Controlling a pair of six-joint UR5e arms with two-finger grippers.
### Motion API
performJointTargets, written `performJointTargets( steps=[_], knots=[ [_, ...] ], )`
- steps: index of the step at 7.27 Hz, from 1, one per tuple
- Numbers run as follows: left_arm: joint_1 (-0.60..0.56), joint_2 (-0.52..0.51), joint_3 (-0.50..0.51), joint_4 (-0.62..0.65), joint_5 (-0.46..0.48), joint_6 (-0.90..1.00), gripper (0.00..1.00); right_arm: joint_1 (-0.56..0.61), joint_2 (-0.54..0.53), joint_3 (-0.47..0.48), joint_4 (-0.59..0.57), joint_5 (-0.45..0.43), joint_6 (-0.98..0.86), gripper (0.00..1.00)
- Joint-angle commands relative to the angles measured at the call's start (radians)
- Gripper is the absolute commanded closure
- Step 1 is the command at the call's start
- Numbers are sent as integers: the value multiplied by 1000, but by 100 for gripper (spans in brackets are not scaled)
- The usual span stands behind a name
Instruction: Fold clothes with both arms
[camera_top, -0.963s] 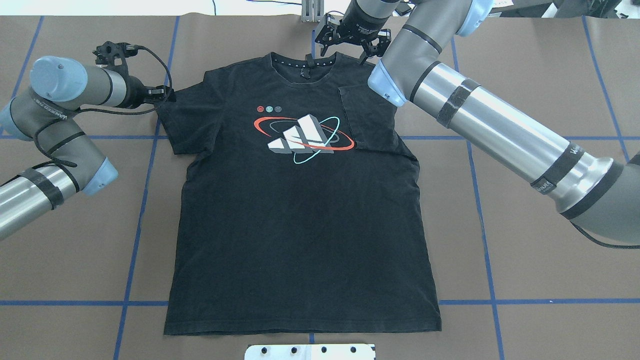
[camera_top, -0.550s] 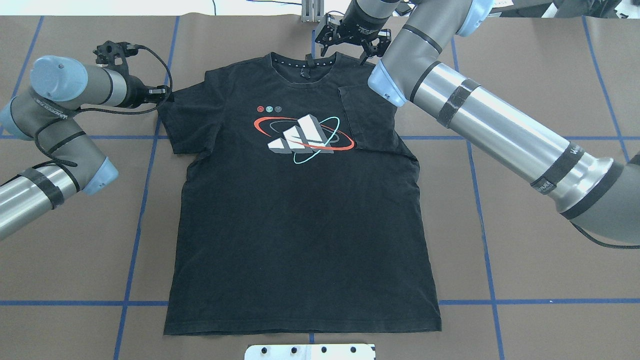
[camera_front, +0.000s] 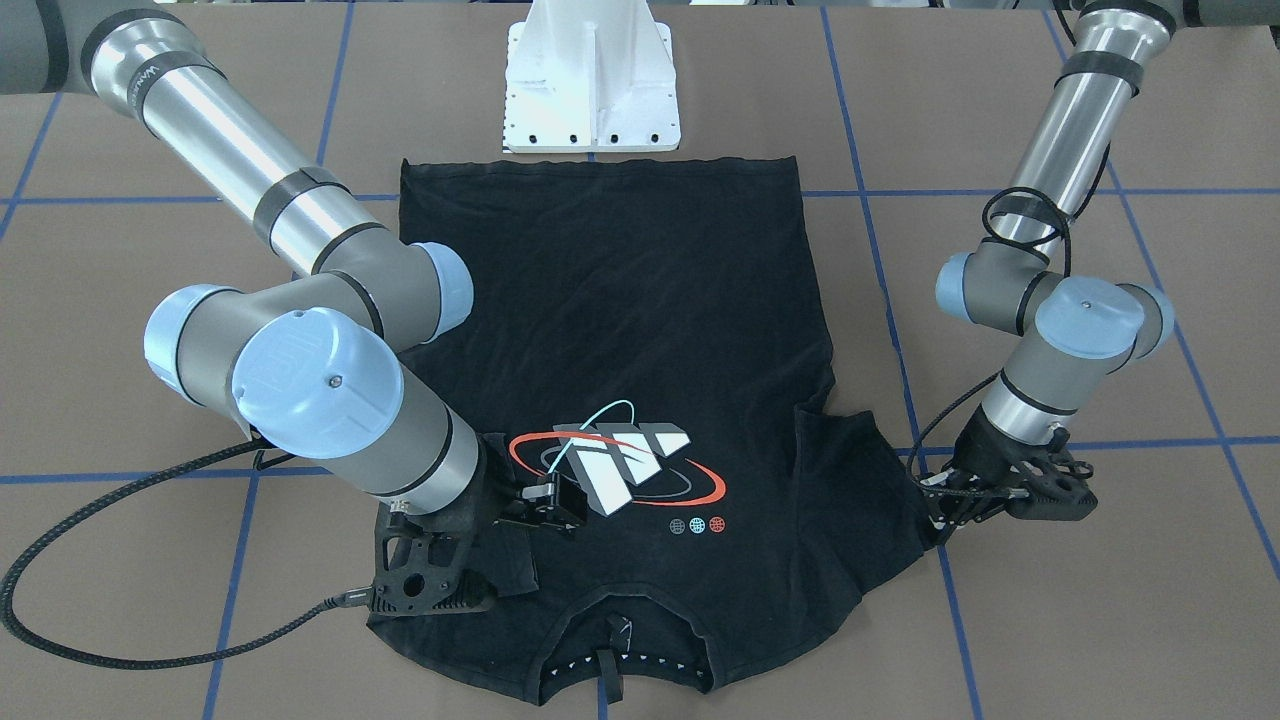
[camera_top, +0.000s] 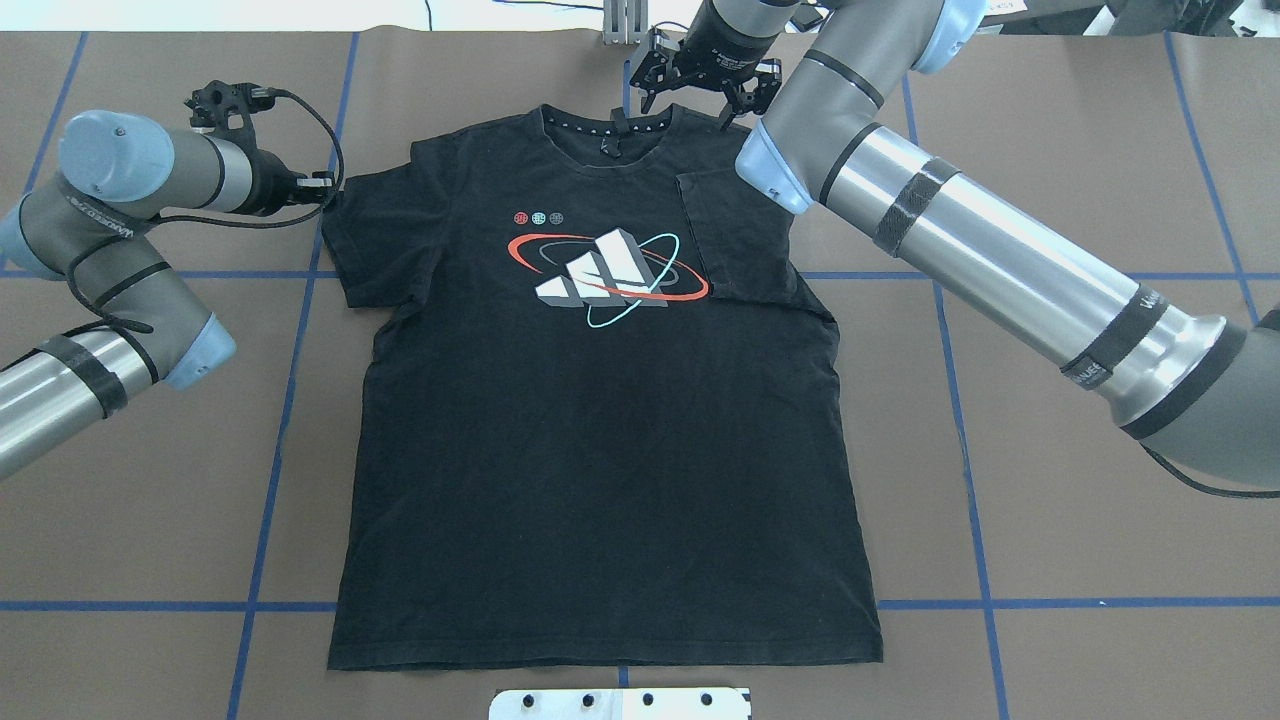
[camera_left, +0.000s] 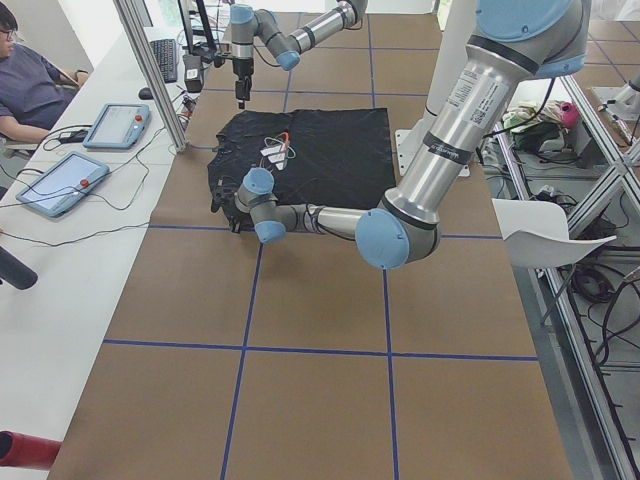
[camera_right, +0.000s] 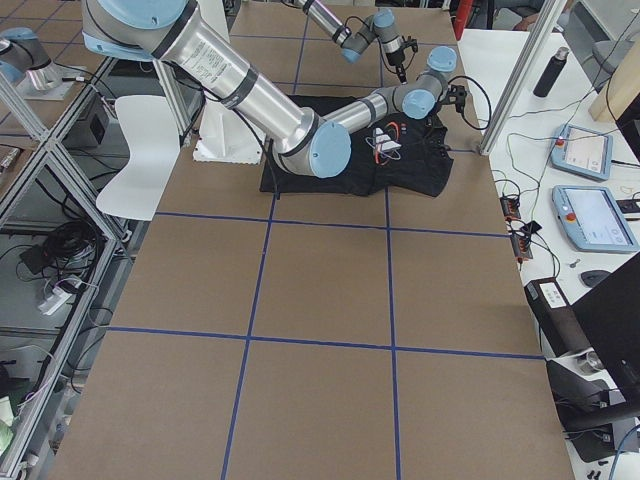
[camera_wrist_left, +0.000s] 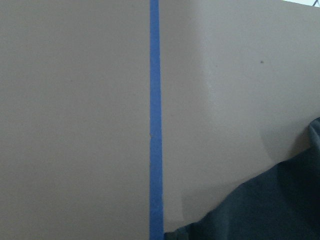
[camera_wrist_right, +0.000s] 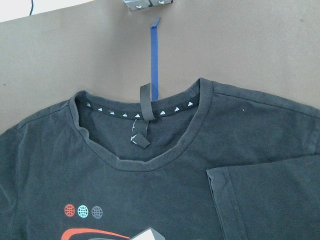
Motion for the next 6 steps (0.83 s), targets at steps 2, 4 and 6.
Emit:
performJointTargets(
  steps=[2,4,6],
  knots=[
    [-24,0,-28,0,-10,-1,100,-1,0,3,1,0,13,0],
    [-31,6,-115,84,-45,-11,100,-1,-2,3,3,0,13,0],
    [-22,23,-265,225,-50,-72,100,0,-12,7,10,5,12,0]
  ],
)
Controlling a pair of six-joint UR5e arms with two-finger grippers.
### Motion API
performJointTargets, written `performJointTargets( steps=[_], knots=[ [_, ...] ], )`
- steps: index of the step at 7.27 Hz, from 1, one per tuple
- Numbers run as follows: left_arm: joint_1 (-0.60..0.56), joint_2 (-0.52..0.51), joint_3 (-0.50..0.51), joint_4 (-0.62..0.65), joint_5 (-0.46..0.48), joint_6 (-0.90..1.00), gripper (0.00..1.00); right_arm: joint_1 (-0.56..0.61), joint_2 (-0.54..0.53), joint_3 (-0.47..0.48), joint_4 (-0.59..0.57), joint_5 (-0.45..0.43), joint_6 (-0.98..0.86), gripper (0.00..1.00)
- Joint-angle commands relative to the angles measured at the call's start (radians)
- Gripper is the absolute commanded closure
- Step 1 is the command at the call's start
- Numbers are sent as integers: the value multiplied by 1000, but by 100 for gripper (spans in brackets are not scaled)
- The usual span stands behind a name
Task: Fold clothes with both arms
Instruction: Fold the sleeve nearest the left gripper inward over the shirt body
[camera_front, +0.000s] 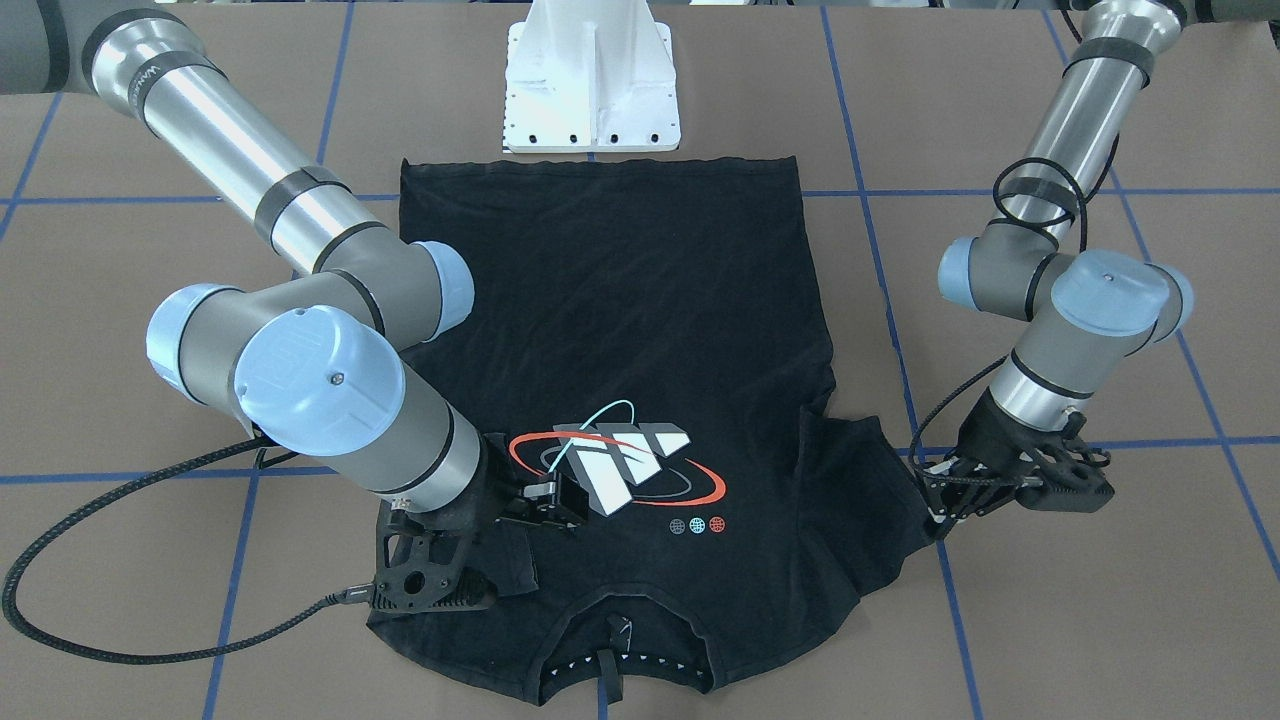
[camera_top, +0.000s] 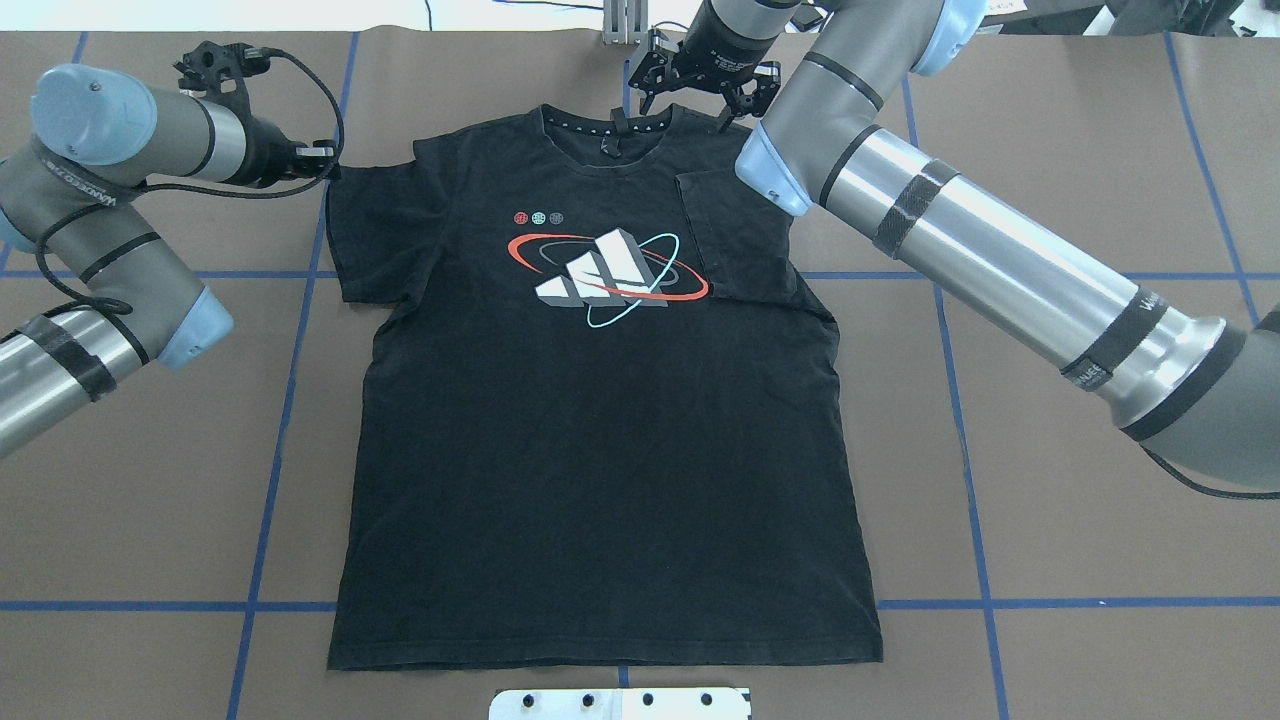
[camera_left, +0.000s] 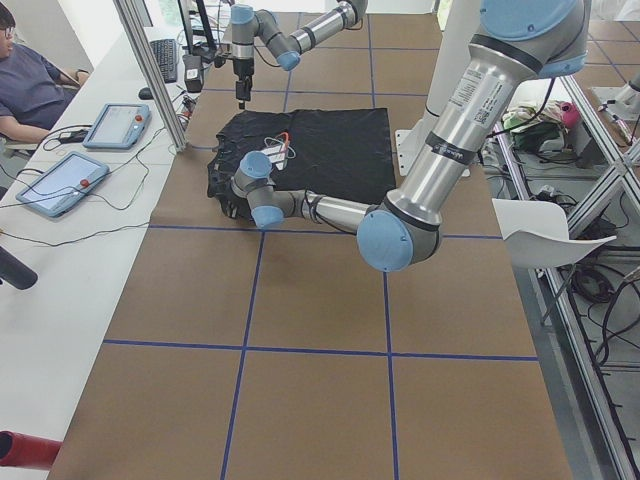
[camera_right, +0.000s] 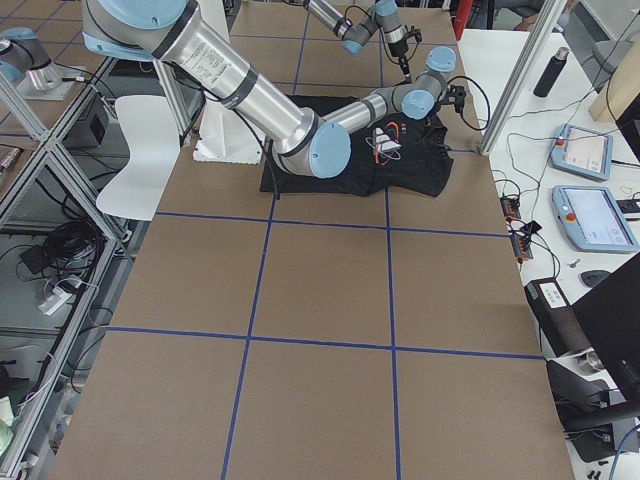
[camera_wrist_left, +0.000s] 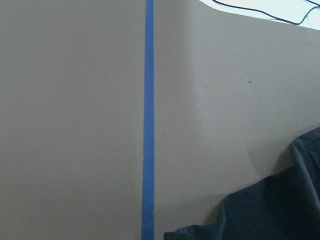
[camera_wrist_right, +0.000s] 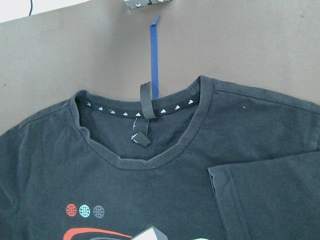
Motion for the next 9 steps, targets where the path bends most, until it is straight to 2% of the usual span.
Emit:
performJointTargets(
  steps=[1,2,4,7,9],
  knots=[
    [16,-6,-133,142,-8,-138,100,7,-18,12,7,9,-2,0],
    [53,-15,-143,147,-14,-188,100,18,-41,26,7,14,-11,0],
    [123,-113,-99,149,-9,-317,100,27,-93,71,8,17,-22,0],
    [167,-298,110,135,-1,-397,100,40,-109,72,10,30,-24,0],
    [167,-366,183,127,78,-414,100,50,-113,72,10,40,-24,0]
  ],
)
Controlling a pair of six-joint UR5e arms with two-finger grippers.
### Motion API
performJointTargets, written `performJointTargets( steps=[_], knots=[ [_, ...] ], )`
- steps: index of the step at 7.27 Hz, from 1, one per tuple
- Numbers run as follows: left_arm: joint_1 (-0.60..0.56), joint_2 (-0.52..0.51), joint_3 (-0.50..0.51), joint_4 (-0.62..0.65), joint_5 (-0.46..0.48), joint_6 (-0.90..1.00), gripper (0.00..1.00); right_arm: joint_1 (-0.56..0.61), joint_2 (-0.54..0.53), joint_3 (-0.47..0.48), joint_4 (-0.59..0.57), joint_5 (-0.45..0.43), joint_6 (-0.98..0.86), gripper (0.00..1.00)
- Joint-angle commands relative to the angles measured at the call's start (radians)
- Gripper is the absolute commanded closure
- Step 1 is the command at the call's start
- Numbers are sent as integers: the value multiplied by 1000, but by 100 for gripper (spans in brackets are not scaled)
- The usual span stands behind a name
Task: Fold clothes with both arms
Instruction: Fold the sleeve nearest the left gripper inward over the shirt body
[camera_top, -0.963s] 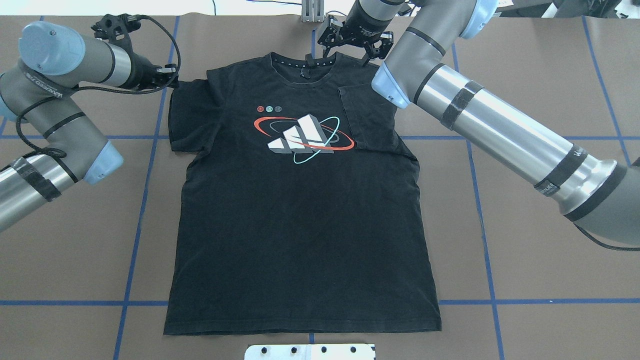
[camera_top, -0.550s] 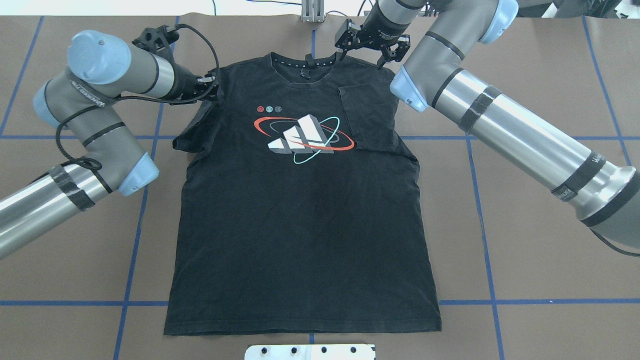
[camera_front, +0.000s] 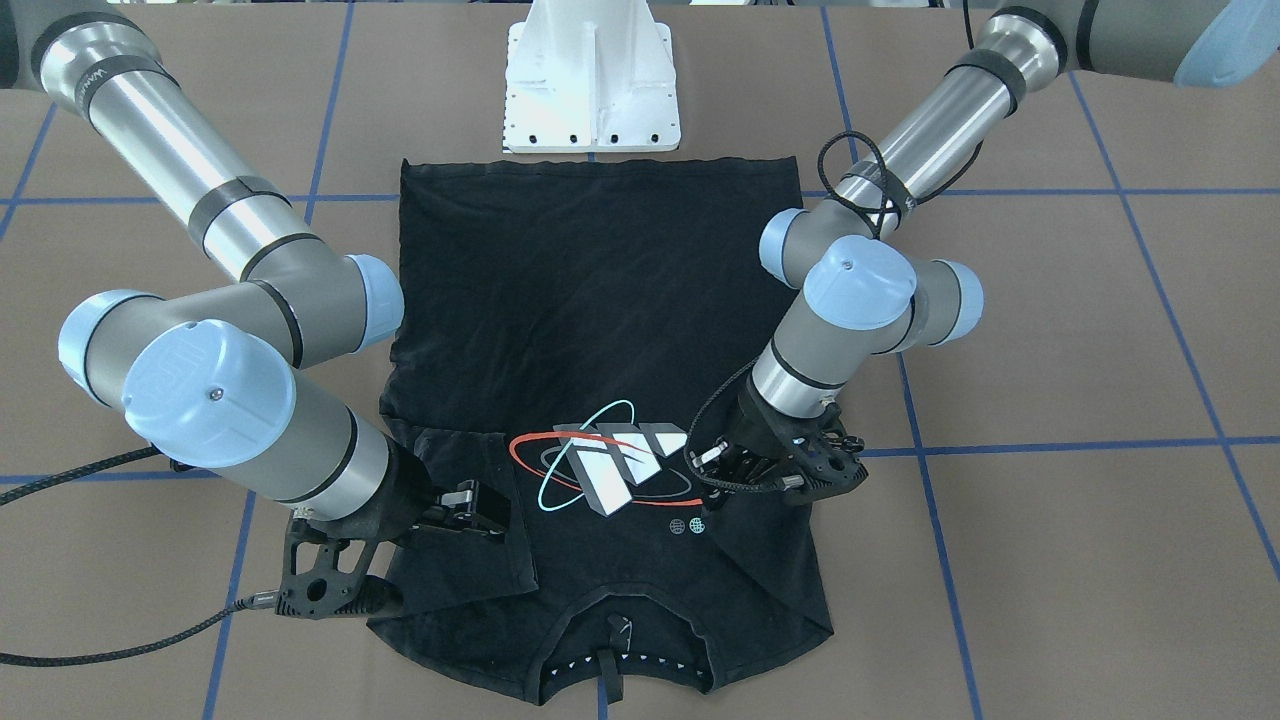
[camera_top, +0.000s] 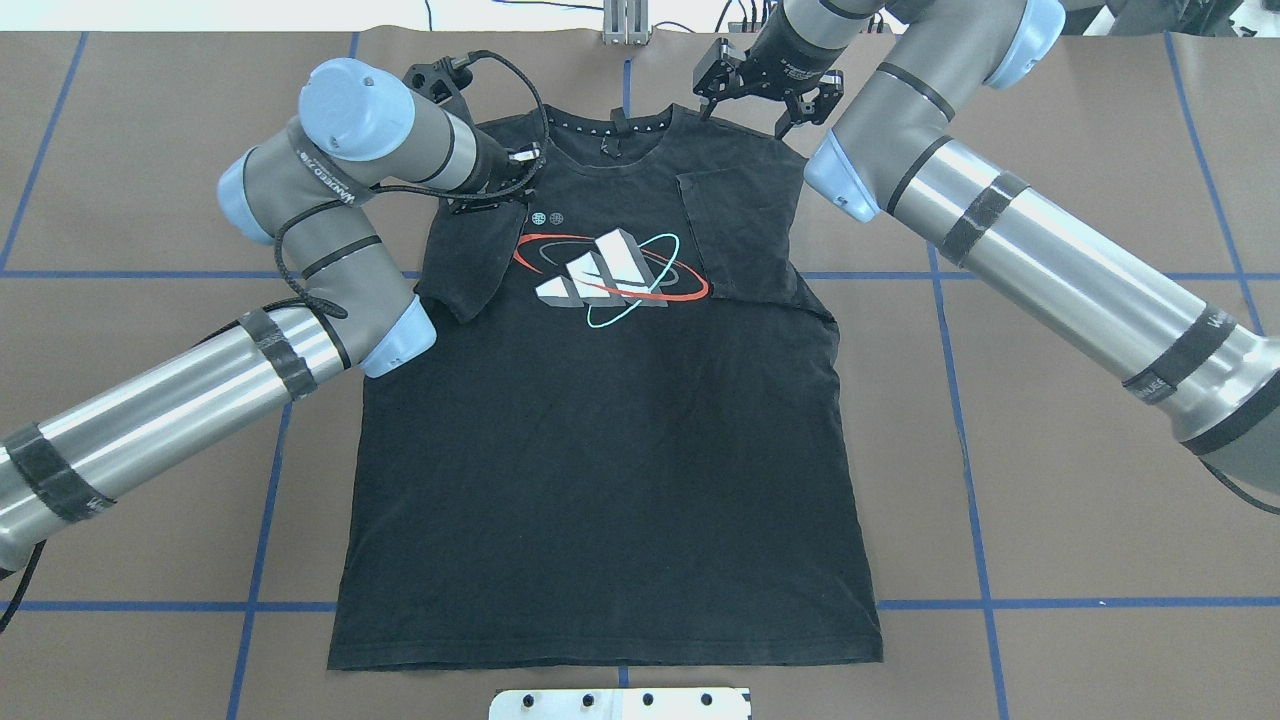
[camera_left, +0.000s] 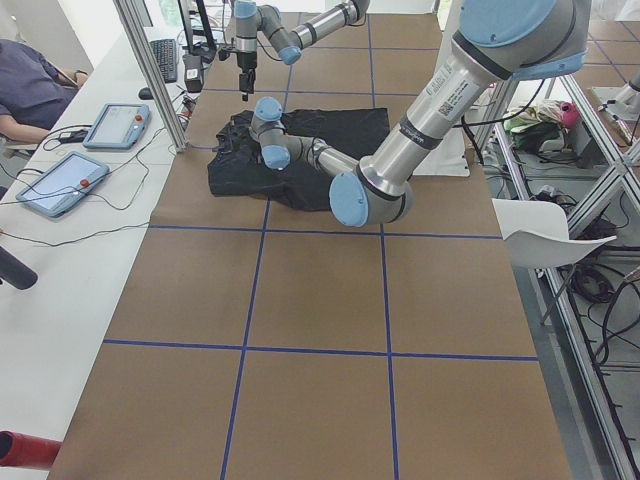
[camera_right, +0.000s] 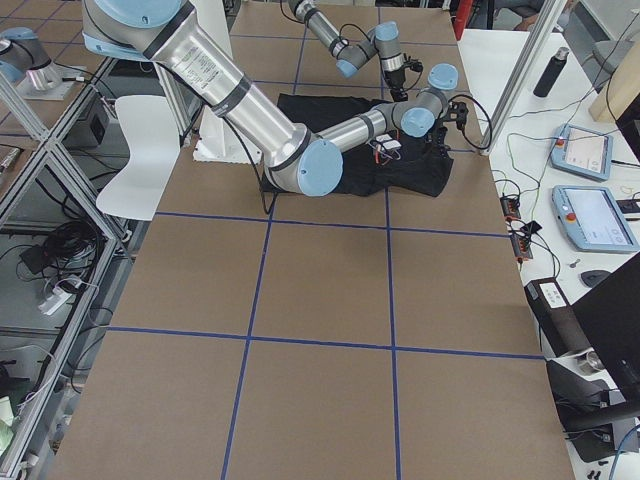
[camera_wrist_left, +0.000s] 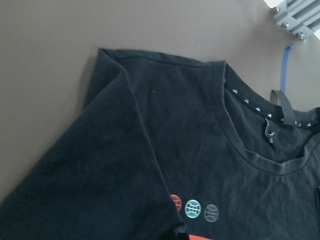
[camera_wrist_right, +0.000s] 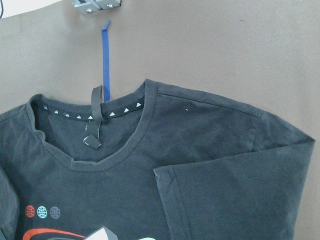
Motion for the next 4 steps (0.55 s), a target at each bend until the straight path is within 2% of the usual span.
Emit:
performJointTargets(
  steps=[1,4],
  knots=[
    [1,-63,93,-43,45,-13,100,11,-4,0,-1,10,0,0],
    [-1,-76,103,-67,46,-15,100,13,-5,0,1,11,0,0]
  ],
)
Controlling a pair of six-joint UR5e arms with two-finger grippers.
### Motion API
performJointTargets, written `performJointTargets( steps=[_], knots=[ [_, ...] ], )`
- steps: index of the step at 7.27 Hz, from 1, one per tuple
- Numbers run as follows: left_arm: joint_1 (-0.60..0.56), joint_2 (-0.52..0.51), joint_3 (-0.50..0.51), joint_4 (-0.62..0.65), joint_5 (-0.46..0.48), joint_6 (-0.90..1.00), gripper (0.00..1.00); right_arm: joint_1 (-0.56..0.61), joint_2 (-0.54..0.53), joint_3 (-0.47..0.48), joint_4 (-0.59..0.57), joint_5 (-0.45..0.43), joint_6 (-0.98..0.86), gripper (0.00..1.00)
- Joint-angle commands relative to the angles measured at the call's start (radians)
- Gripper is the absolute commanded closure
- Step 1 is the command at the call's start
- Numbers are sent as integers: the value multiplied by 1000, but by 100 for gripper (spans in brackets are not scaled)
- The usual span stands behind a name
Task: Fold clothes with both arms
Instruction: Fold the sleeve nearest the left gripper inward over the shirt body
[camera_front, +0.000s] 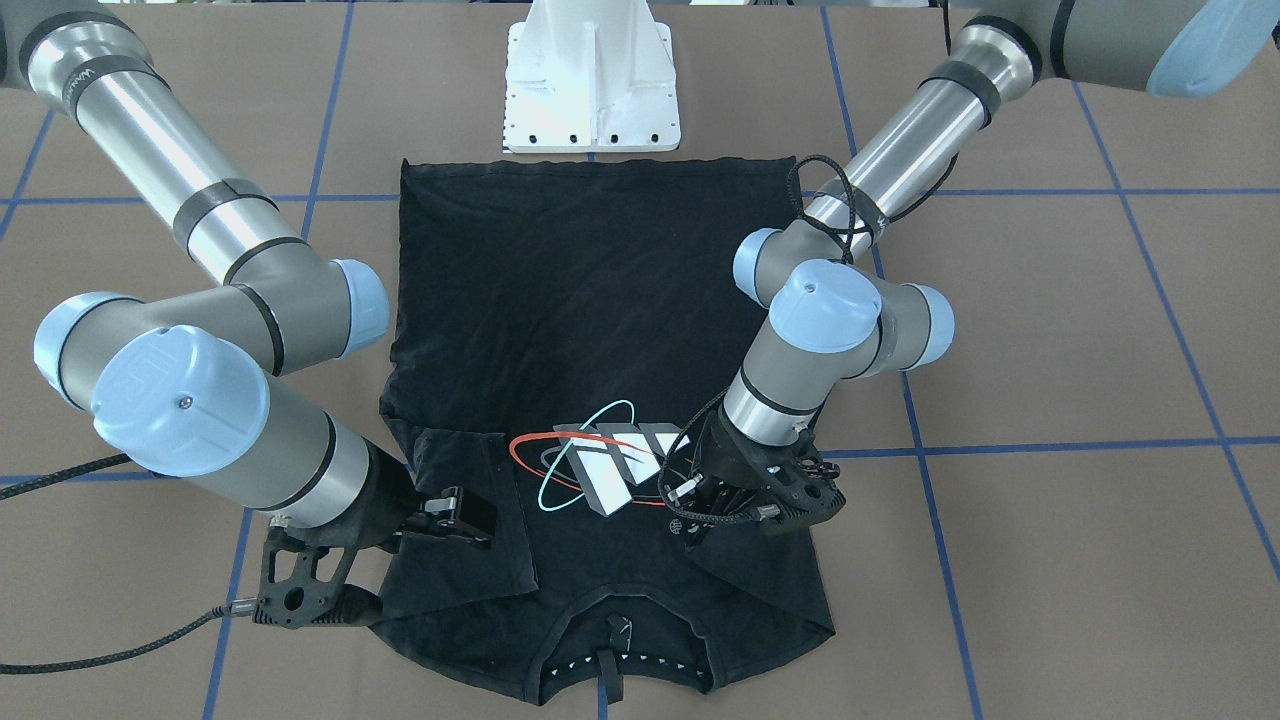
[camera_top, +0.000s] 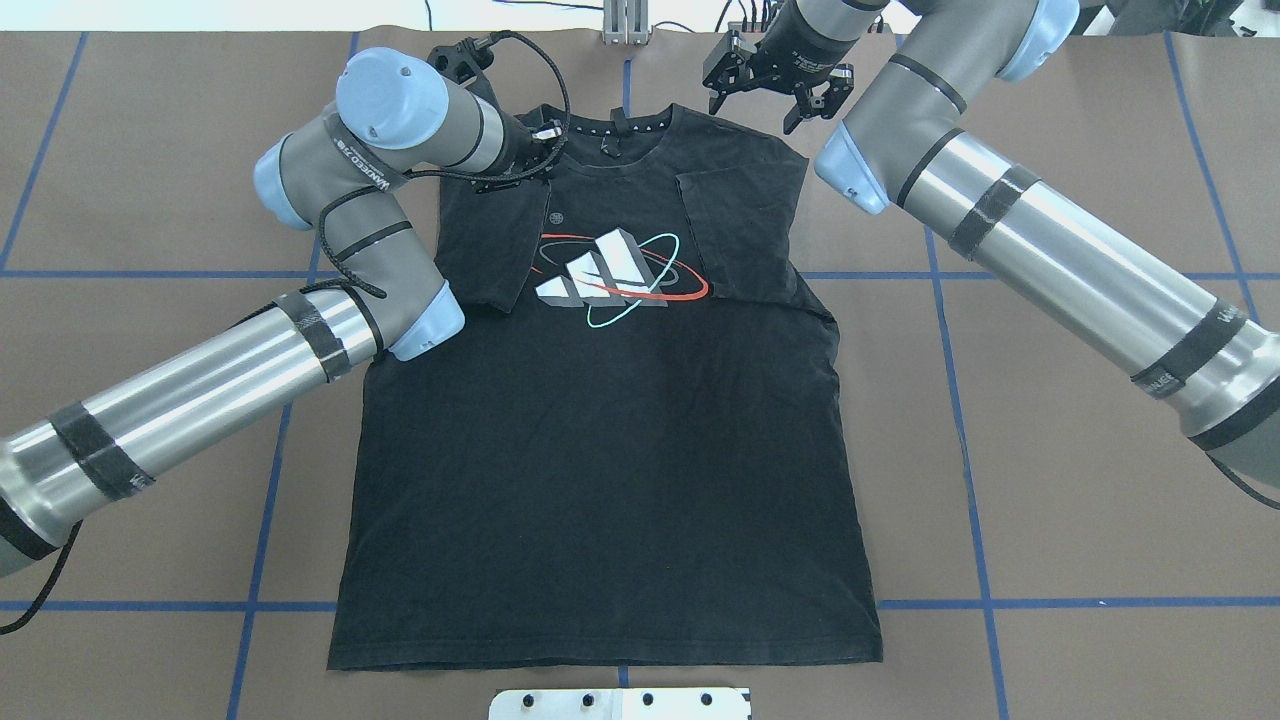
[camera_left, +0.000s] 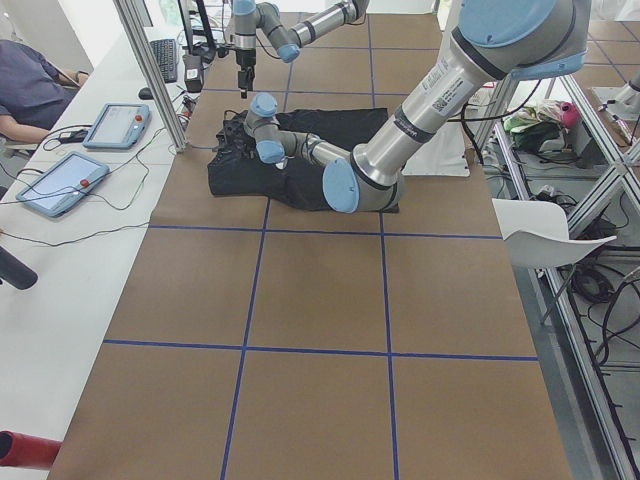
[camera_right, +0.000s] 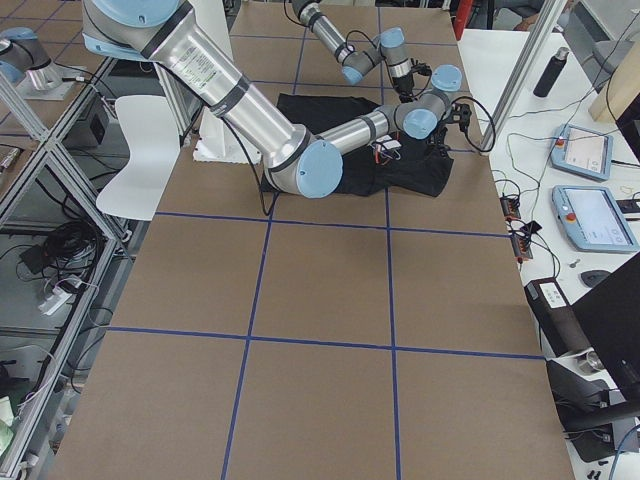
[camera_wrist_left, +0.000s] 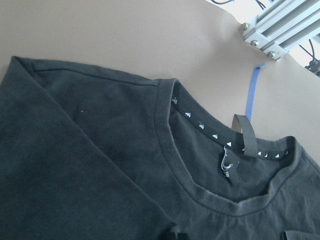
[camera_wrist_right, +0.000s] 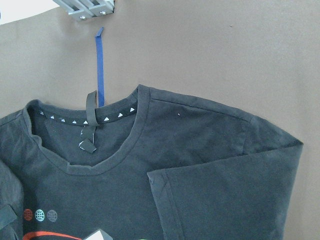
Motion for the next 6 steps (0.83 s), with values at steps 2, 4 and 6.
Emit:
performJointTargets(
  steps=[2,4,6],
  knots=[
    [-1,-8,11,-26,0,1,100,-1,-7,0,1,-1,0,0],
    [-2,-7,8,-51,0,7,1,-2,-8,0,1,-1,0,0],
    [-10,-2,-42,-48,-14,12,0,-2,-4,3,1,17,3,0]
  ],
)
